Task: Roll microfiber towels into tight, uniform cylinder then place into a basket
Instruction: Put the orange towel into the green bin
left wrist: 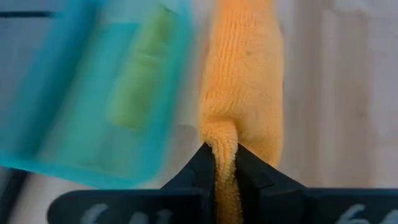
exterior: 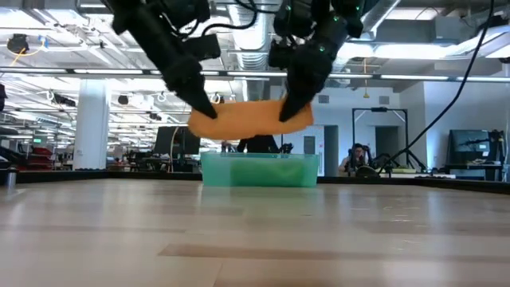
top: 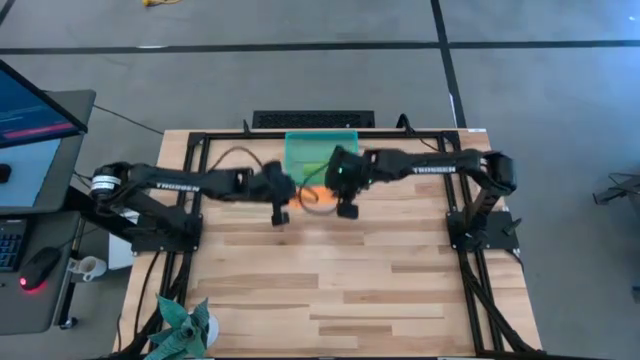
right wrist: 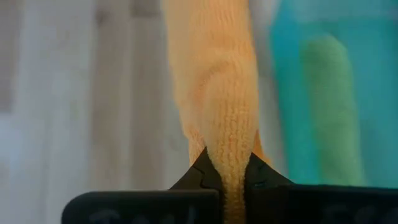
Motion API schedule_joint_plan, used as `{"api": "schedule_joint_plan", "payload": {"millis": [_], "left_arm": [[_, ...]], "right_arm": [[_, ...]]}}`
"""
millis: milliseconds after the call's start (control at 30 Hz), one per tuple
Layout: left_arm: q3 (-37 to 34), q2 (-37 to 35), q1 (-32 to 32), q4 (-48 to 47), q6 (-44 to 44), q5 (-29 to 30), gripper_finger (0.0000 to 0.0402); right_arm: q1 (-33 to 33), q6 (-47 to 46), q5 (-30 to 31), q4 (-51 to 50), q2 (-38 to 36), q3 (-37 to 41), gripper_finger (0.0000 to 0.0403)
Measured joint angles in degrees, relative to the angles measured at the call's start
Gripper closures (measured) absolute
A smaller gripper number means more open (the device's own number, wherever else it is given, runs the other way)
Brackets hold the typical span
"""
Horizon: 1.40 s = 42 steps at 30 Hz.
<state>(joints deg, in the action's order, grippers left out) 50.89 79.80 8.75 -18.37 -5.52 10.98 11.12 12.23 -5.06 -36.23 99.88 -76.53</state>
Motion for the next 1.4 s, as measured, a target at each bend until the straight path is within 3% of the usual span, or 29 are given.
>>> {"api": "schedule_joint_plan", "payload": {"millis": [267,567,933,1133,1400], "left_arm": [[1.4,1.3,13.3,11.1,-12.8,-3.1,0.0390],[3.2,12.8,22.3,23.3,-22.0,-2.1,0.0390],[16.3,25.1,27.3,17.6,-26.9,-4.6,0.0390],[21.9,29.6,28.0,8.8,-27.9,-5.8,0.0390],[22.7,30.1,27.8,2.5,-26.0,-8.8,0.0386]], "right_arm": [[9.6,9.3,0.0,5.2,-0.1,0.1,0.0383],[18.6,18.8,0.4,12.8,2.3,0.2,0.0383],[26.4,24.2,-3.9,16.6,8.5,0.1,0.0383],[28.0,24.7,-4.6,16.3,12.6,-0.6,0.0382],[27.2,24.3,-5.9,14.7,15.0,-1.8,0.0379]]}}
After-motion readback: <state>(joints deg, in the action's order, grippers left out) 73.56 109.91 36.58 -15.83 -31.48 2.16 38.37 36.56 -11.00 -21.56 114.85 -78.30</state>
